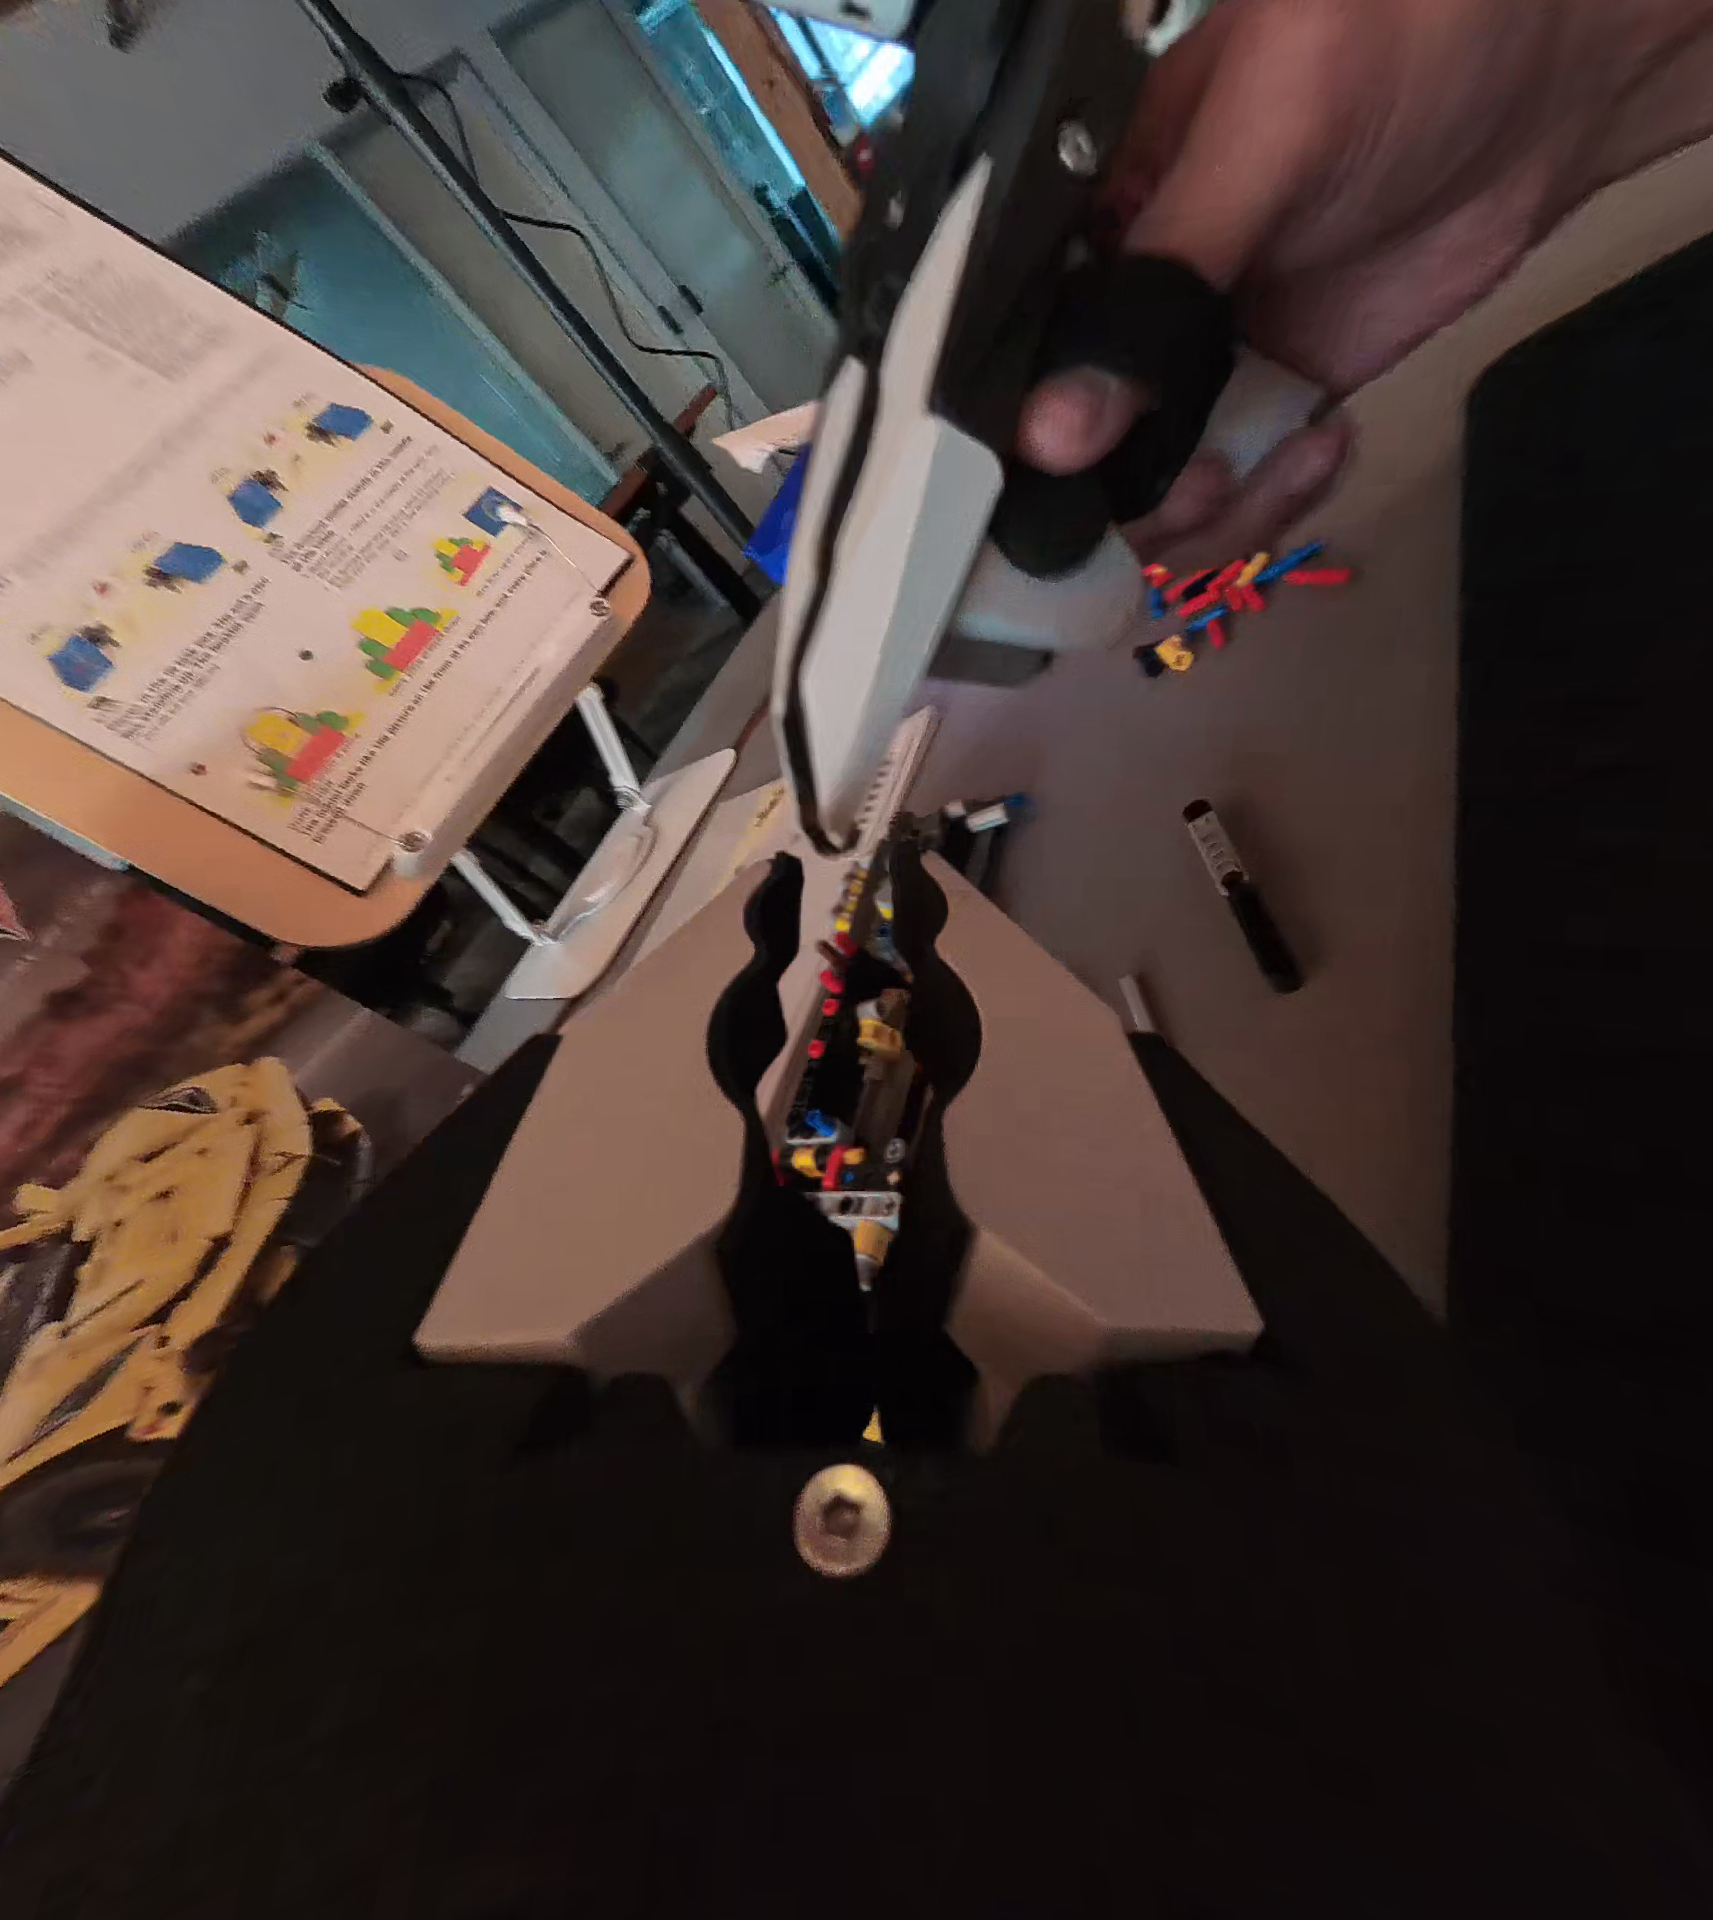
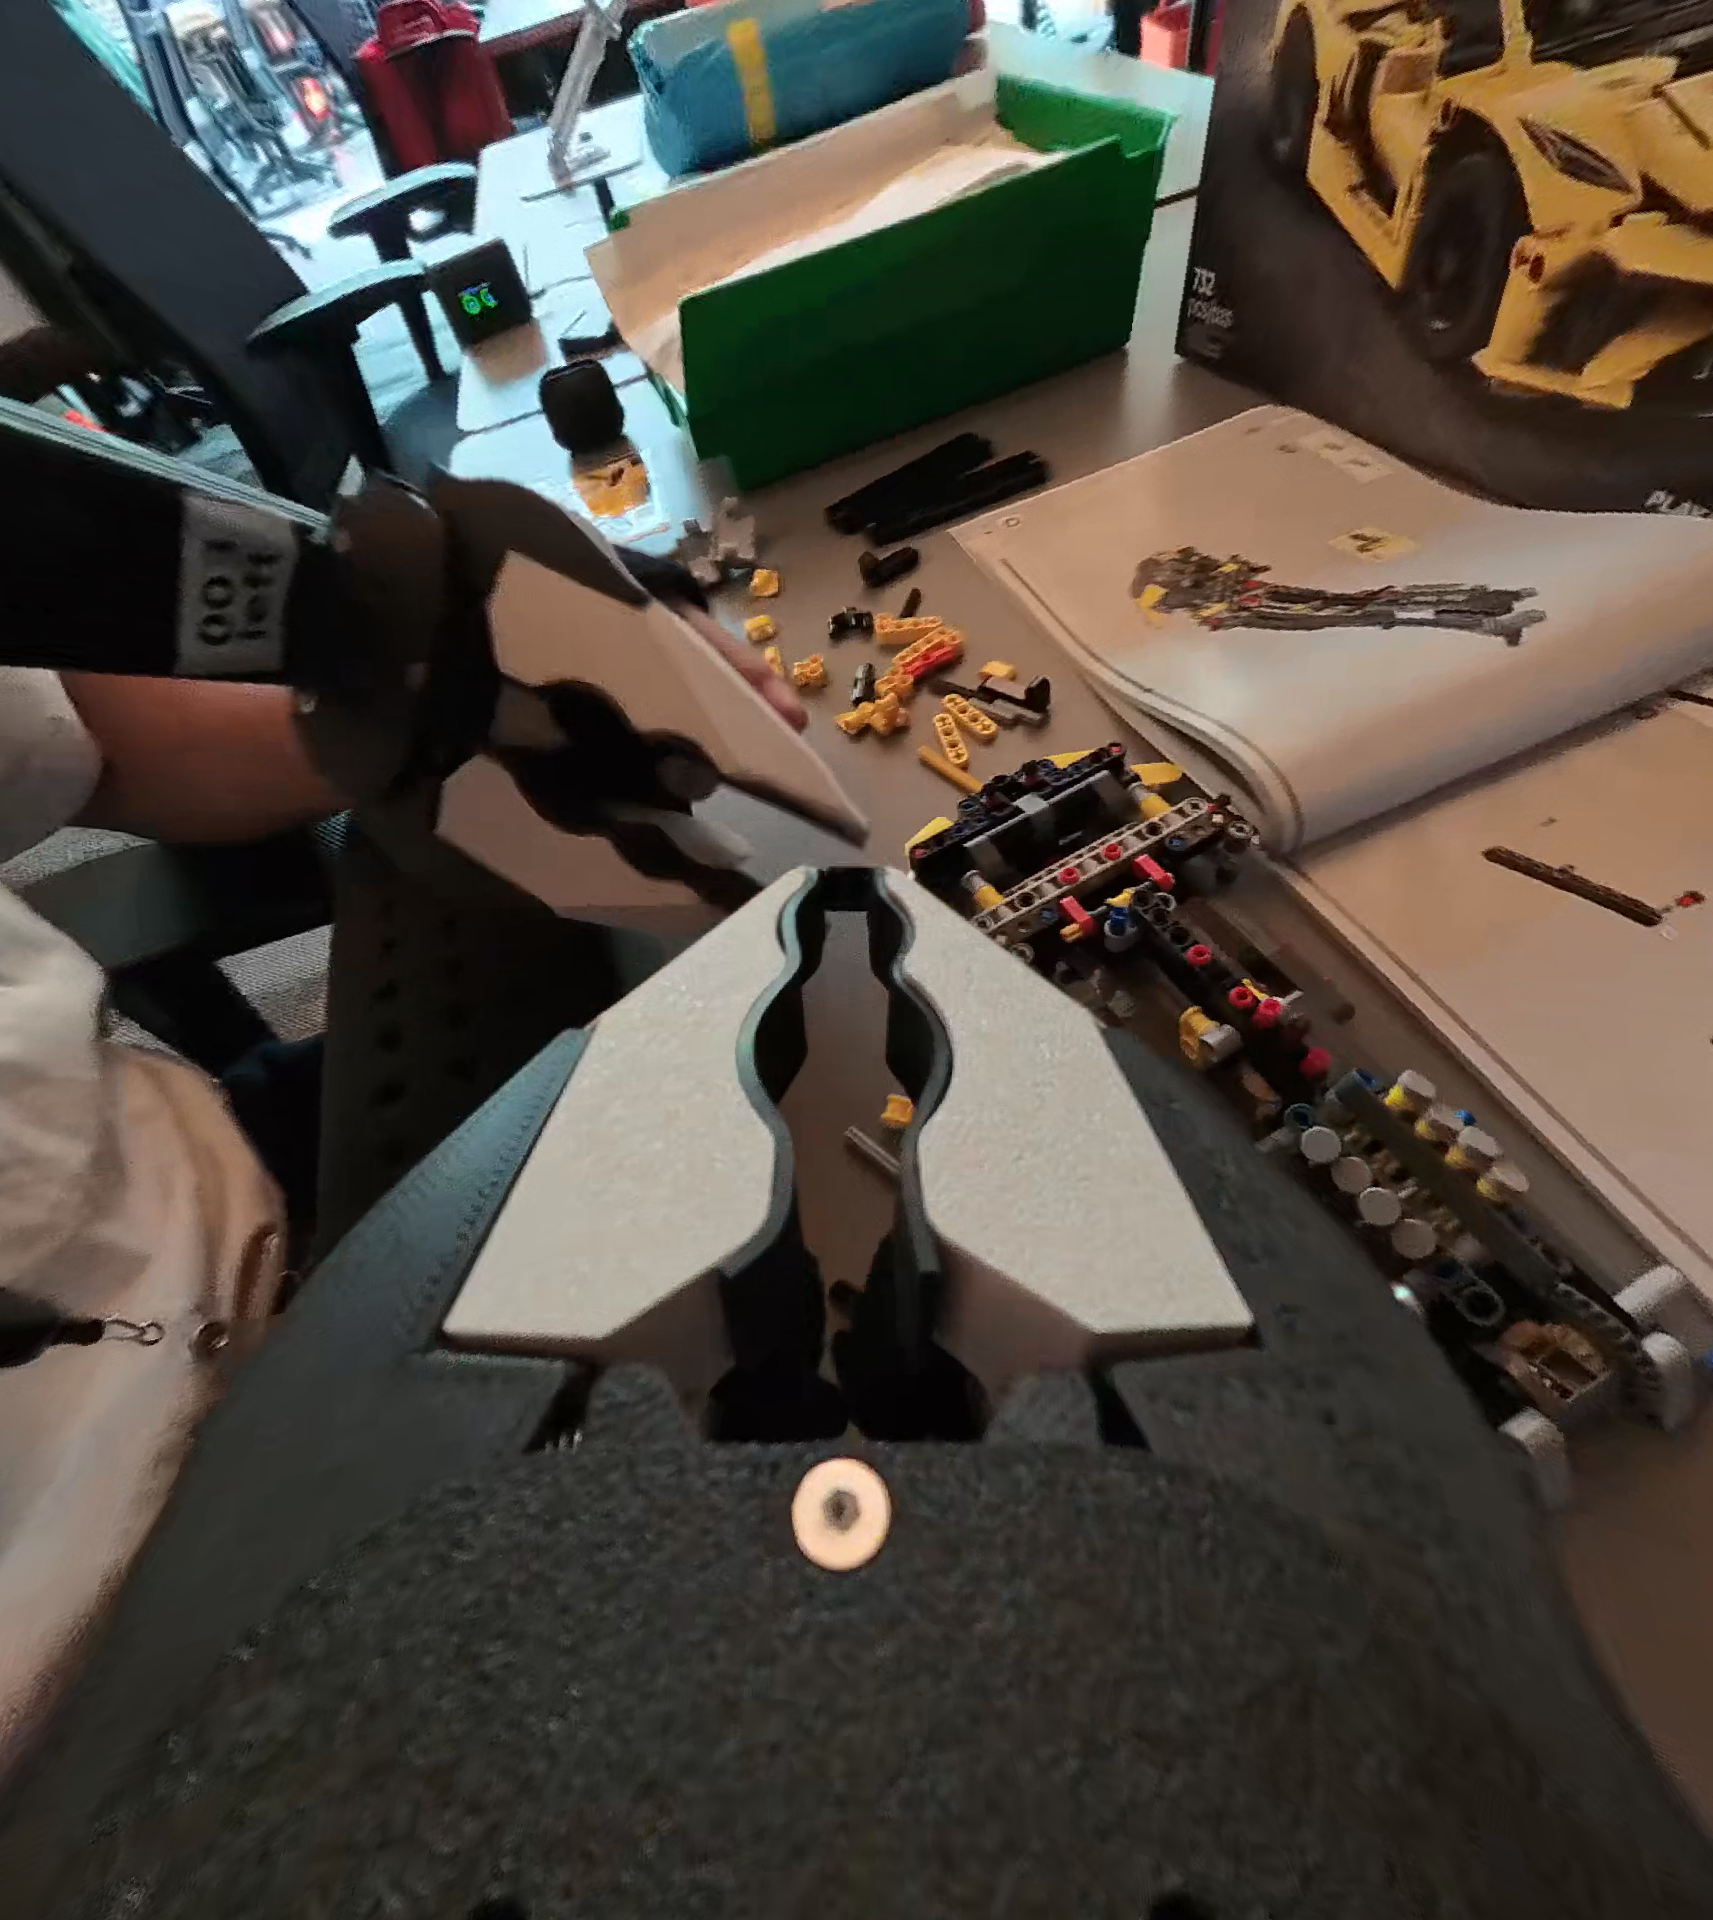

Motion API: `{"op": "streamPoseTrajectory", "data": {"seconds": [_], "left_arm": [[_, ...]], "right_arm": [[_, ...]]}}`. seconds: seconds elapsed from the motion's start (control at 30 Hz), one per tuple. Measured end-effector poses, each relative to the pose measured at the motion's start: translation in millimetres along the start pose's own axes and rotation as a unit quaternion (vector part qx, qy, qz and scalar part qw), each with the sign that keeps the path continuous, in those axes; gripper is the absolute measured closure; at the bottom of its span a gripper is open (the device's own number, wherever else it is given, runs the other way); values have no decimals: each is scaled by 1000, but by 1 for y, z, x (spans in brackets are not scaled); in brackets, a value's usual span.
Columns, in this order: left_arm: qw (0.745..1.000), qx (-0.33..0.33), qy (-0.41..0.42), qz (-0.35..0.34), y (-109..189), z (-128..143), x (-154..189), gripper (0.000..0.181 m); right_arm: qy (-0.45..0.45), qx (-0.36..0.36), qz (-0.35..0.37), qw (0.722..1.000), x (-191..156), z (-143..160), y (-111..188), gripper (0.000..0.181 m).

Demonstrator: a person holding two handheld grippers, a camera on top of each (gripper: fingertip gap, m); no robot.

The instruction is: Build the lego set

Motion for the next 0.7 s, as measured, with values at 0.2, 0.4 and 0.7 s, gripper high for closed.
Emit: {"op": "streamPoseTrajectory", "data": {"seconds": [0.2,0.4,0.7], "left_arm": [[998,-2,-56,-30,2,-2,2,174],[995,-15,-82,-45,0,0,3,176],[994,-43,-89,-51,-3,6,3,170]], "right_arm": [[-35,22,28,999,-2,4,-5,174],[-49,22,51,997,-2,4,-6,174],[-36,16,66,997,-5,5,-14,174]]}}
Point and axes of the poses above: each gripper's, where its closed fingertips meet, y back along the fingers, z out of its underside, x = y × z across the jaws, the point moved 7 cm from there along y, back along the fingers
